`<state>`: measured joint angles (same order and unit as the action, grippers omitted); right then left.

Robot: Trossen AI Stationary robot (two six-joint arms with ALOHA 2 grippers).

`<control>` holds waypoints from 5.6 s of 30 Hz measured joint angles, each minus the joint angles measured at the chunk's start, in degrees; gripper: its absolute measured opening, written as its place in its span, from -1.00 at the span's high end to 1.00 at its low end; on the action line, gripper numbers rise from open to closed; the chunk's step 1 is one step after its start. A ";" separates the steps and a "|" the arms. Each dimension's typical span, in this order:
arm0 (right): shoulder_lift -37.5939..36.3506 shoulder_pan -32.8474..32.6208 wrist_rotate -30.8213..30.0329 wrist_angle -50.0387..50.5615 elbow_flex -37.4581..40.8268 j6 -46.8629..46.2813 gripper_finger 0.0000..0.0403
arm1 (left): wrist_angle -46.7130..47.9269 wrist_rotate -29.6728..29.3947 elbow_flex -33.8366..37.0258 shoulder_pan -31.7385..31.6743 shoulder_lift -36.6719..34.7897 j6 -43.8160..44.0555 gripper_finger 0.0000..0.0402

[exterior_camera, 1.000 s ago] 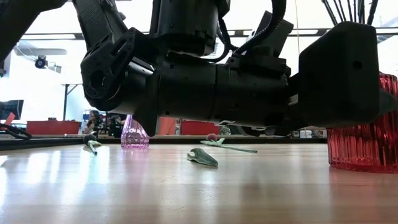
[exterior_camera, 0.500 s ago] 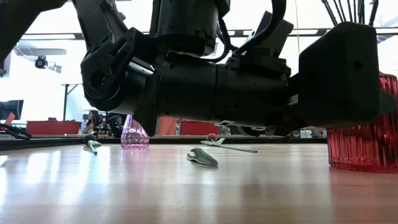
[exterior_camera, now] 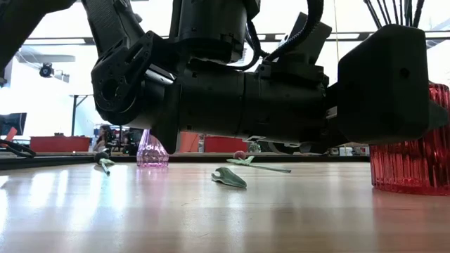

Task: Sort flowers into vase by color
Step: Put the top white flowers into the red vase

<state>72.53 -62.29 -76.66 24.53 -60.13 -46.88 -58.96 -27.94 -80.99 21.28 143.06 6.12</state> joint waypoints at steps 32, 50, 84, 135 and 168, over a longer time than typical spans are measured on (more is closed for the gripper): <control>2.64 1.77 3.47 0.11 0.45 -6.09 0.94 | 0.30 0.12 0.00 0.02 0.00 0.00 -0.75; 3.88 6.62 12.73 0.51 0.45 -6.09 0.94 | 0.31 1.09 0.00 -0.02 0.00 -0.01 -0.75; 4.09 6.43 12.72 1.37 -0.58 -4.45 0.43 | 0.41 1.09 0.00 -0.02 0.00 -0.01 -0.75; 4.24 7.20 18.61 4.81 6.51 -14.78 0.88 | 0.79 1.12 0.00 -0.02 0.00 -0.01 -0.75; 4.17 7.18 21.57 13.30 -0.07 -15.93 0.91 | 0.76 1.11 0.00 0.00 0.00 -0.01 -0.75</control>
<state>76.71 -55.11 -55.09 37.83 -60.20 -62.81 -58.19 -26.83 -80.99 21.28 143.06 6.11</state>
